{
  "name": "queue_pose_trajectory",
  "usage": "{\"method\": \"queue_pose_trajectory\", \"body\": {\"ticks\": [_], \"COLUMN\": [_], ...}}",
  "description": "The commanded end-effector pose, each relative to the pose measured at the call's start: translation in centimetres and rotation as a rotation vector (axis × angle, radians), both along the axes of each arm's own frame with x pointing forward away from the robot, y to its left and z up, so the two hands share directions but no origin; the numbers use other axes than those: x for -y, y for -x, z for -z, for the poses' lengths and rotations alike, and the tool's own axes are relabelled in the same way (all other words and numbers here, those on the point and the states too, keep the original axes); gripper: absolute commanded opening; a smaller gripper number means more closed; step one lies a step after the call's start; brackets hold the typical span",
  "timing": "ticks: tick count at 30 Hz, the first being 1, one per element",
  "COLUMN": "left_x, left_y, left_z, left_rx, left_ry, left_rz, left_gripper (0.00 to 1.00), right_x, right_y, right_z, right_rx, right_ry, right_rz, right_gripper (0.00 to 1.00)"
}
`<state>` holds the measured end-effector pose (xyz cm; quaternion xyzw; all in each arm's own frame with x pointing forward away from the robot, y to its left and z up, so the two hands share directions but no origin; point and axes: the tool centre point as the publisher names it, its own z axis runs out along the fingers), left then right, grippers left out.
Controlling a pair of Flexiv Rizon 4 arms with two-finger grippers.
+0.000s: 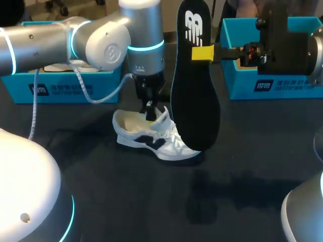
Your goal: Take the shoe out of the shoebox, open the shoe tongue, remove and reinsert the insole, then place the shoe into the shoebox
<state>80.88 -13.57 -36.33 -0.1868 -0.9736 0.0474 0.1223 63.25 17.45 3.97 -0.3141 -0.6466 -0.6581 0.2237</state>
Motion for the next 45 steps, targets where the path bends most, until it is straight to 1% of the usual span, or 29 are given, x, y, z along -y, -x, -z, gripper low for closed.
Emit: {"method": "queue_pose_trajectory", "body": {"ticks": [1, 2, 3, 4, 5, 6, 8, 12, 13, 29, 31, 32, 34, 35, 36, 38, 41, 42, 45], "left_x": [0.5, 0.7, 0.7, 0.8, 0.9, 1.0, 1.3, 1.8, 2.2, 2.2, 2.3, 2.4, 2.4, 2.6, 2.9, 3.3, 4.5, 4.8, 5.5], "left_y": [-0.8, -0.8, -0.8, -0.6, -0.4, -0.3, -0.3, -0.2, -0.3, -0.3, 0.0, 0.1, 0.1, 0.2, 0.2, 0.2, 0.5, 0.7, 1.2], "left_z": [-0.6, -0.8, -0.8, -1.3, -1.5, -1.7, -2.1, -2.9, -3.0, -3.0, -3.1, -3.1, -3.2, -3.3, -3.3, -3.3, -2.9, -2.7, -2.2], "left_rx": [-0.108, -0.108, -0.108, -0.122, -0.109, -0.126, -0.116, -0.114, -0.080, -0.080, -0.038, -0.031, -0.024, -0.017, 0.026, 0.020, 0.031, 0.012, 0.016], "left_ry": [-0.042, -0.043, -0.043, -0.025, -0.017, -0.015, -0.018, 0.024, -0.006, -0.006, -0.011, -0.018, 0.010, -0.002, -0.016, -0.013, -0.033, -0.031, -0.031], "left_rz": [0.240, 0.323, 0.323, 0.449, 0.528, 0.579, 0.664, 0.822, 0.833, 0.833, 0.849, 0.860, 0.883, 0.901, 0.920, 0.927, 1.018, 1.063, 1.128], "left_gripper": [0.00, 0.00, 0.00, 0.00, 0.00, 0.00, 0.00, 0.00, 0.00, 0.00, 0.00, 0.00, 0.00, 0.00, 0.00, 0.00, 0.00, 0.00, 0.00], "right_x": [-0.3, -0.3, -0.3, -0.3, -0.3, -0.3, -0.3, -0.3, -0.3, -0.3, -0.3, -0.3, -0.3, -0.3, -0.3, -0.3, -0.3, -0.3, -0.3], "right_y": [-0.1, -0.1, -0.1, -0.1, -0.1, -0.1, -0.1, -0.1, -0.1, -0.1, -0.1, -0.1, -0.1, -0.1, -0.1, -0.1, -0.1, -0.1, -0.1], "right_z": [0.0, 0.0, 0.0, 0.0, 0.0, 0.0, 0.0, 0.0, 0.0, 0.0, 0.0, 0.0, 0.0, 0.0, 0.0, 0.0, 0.0, 0.0, 0.0], "right_rx": [-0.001, -0.001, -0.001, -0.001, -0.001, -0.001, -0.001, -0.001, -0.001, -0.001, -0.001, -0.001, -0.001, -0.001, -0.001, -0.001, -0.001, -0.001, -0.001], "right_ry": [0.000, 0.000, 0.000, 0.000, 0.000, 0.000, 0.000, 0.000, 0.000, 0.000, 0.000, 0.000, 0.000, 0.000, 0.000, 0.000, 0.000, 0.000, 0.000], "right_rz": [0.001, 0.001, 0.001, 0.001, 0.001, 0.001, 0.001, 0.001, 0.001, 0.001, 0.001, 0.001, 0.001, 0.001, 0.001, 0.001, 0.001, 0.001, 0.001], "right_gripper": [0.00, 0.00, 0.00, 0.00, 0.00, 0.00, 0.00, 0.00, 0.00, 0.00, 0.00, 0.00, 0.00, 0.00, 0.00, 0.00, 0.00, 0.00, 0.00]}}
